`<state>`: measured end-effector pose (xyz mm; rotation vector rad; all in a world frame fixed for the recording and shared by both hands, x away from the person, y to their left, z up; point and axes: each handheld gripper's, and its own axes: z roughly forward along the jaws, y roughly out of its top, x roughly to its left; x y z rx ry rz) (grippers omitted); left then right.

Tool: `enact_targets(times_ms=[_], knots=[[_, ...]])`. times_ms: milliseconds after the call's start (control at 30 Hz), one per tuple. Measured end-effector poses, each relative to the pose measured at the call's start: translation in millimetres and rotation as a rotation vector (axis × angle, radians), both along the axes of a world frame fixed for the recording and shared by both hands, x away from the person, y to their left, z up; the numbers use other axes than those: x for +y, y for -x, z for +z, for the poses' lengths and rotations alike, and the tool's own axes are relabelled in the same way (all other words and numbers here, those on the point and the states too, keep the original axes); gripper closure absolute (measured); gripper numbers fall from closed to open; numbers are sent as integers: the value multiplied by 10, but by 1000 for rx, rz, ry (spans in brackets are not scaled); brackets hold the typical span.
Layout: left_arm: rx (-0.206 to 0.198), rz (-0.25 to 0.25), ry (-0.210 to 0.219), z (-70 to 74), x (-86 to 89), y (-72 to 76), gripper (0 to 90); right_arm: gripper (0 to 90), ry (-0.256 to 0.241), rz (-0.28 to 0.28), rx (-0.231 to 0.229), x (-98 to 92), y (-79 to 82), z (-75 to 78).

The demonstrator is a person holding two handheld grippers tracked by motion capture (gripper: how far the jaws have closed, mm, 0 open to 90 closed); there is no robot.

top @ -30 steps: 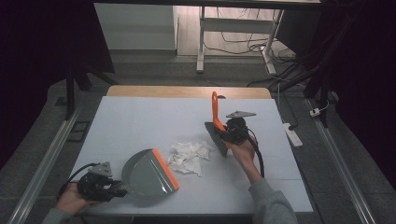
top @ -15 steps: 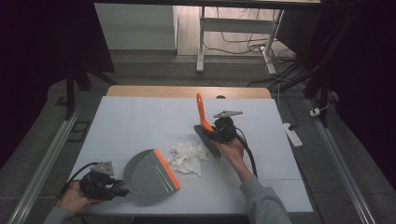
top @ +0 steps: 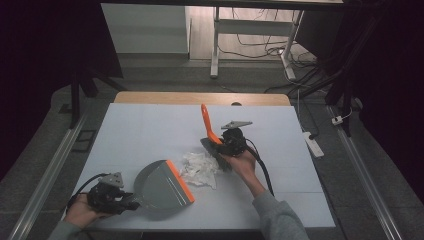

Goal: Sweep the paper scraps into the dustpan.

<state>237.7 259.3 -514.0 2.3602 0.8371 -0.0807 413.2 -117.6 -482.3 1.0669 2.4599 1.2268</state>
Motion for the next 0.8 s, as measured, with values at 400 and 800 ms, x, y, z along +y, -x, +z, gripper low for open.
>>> enact_targets(times_ms=[400, 800], knots=[[1, 1, 3, -1, -30, -1, 615, 703, 32, 79, -11, 272, 169, 3], [3, 7, 1, 4, -57, -6, 615, 703, 21, 152, -4, 484, 309, 10]])
